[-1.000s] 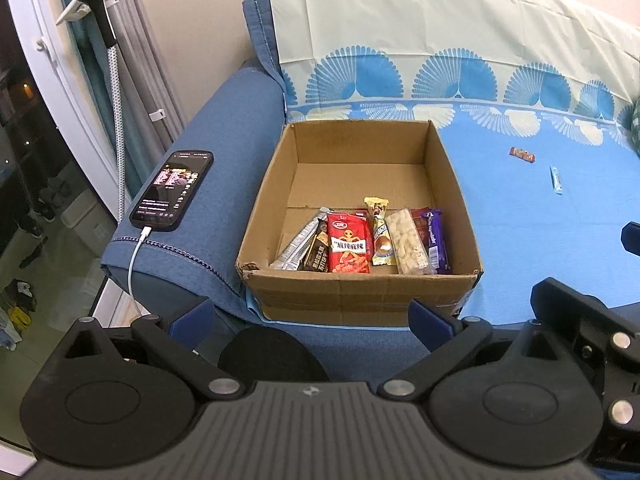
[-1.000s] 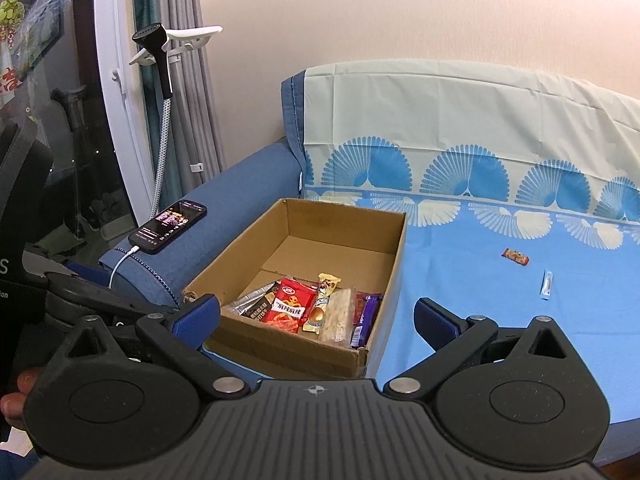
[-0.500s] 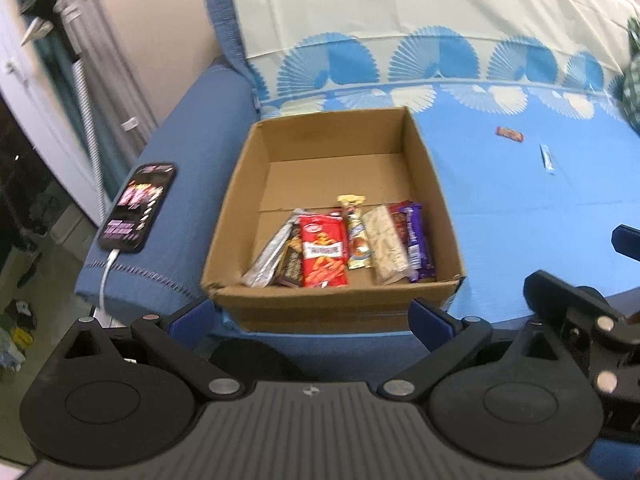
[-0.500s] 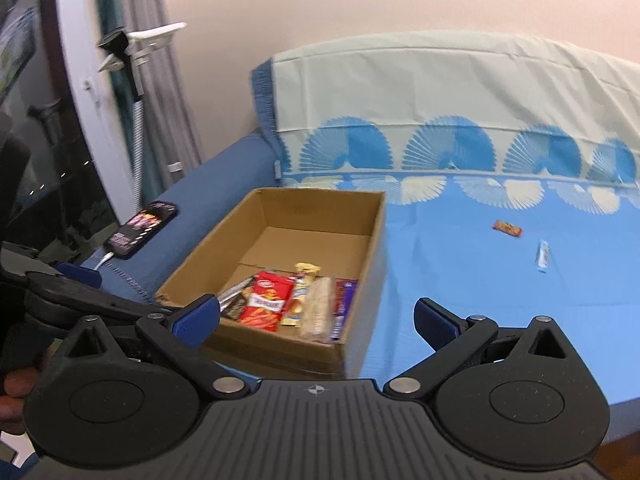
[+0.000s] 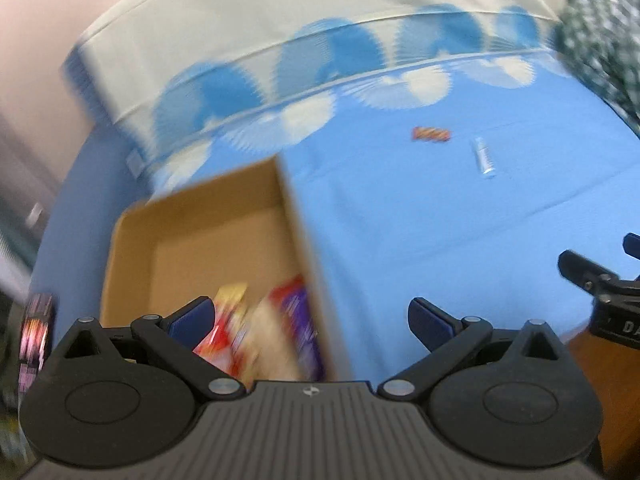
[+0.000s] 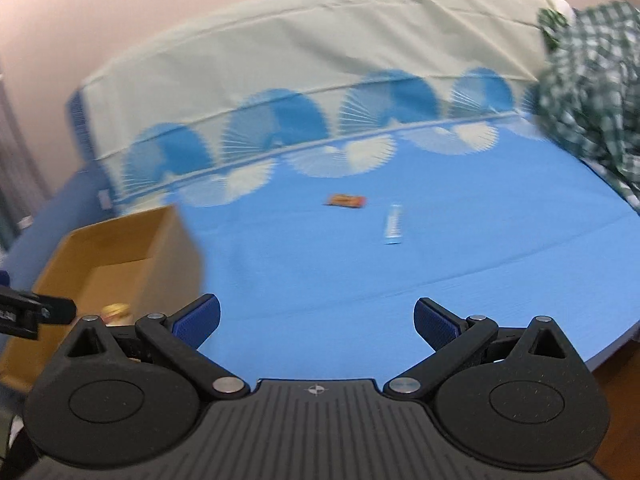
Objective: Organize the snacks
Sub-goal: 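Grasp the small orange candy with the left tool while the right tool grasps the blue-white stick, then carry the orange candy and blue-white stick over the box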
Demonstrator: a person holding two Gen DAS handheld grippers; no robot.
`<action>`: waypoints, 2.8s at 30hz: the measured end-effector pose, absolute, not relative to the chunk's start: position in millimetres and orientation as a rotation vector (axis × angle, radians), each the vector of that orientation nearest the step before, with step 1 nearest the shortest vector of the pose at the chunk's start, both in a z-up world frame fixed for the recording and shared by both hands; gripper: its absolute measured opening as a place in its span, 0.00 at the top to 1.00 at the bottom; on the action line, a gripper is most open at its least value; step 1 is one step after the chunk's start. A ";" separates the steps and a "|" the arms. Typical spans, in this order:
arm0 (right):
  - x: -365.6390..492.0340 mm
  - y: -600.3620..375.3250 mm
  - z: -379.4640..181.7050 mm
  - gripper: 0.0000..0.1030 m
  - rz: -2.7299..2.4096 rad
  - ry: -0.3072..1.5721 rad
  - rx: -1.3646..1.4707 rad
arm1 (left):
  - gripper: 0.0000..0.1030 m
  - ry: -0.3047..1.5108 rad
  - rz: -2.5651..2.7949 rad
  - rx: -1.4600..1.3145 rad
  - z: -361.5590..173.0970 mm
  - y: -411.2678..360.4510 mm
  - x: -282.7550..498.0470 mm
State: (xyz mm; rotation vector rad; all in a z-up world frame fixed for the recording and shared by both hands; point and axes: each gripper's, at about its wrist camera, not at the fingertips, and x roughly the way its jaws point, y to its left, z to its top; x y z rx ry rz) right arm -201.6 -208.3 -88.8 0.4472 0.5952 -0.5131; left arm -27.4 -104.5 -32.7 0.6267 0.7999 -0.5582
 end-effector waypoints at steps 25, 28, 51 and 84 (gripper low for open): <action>9.5 -419.4 -286.7 0.00 -0.477 0.716 0.240 | 0.10 0.564 -1.126 1.036 -250.2 -455.6 155.5; 13.6 -416.6 -292.5 0.04 -0.447 0.696 0.178 | 0.61 0.622 -1.115 1.020 -257.7 -458.3 160.8; -121.8 -328.3 -162.5 0.84 -0.532 0.537 0.355 | 0.81 0.861 -0.926 0.498 -104.4 -262.0 49.6; -242.3 -21.5 -24.0 0.84 -0.036 0.470 0.229 | 0.81 0.835 -0.537 0.261 2.3 119.6 -114.8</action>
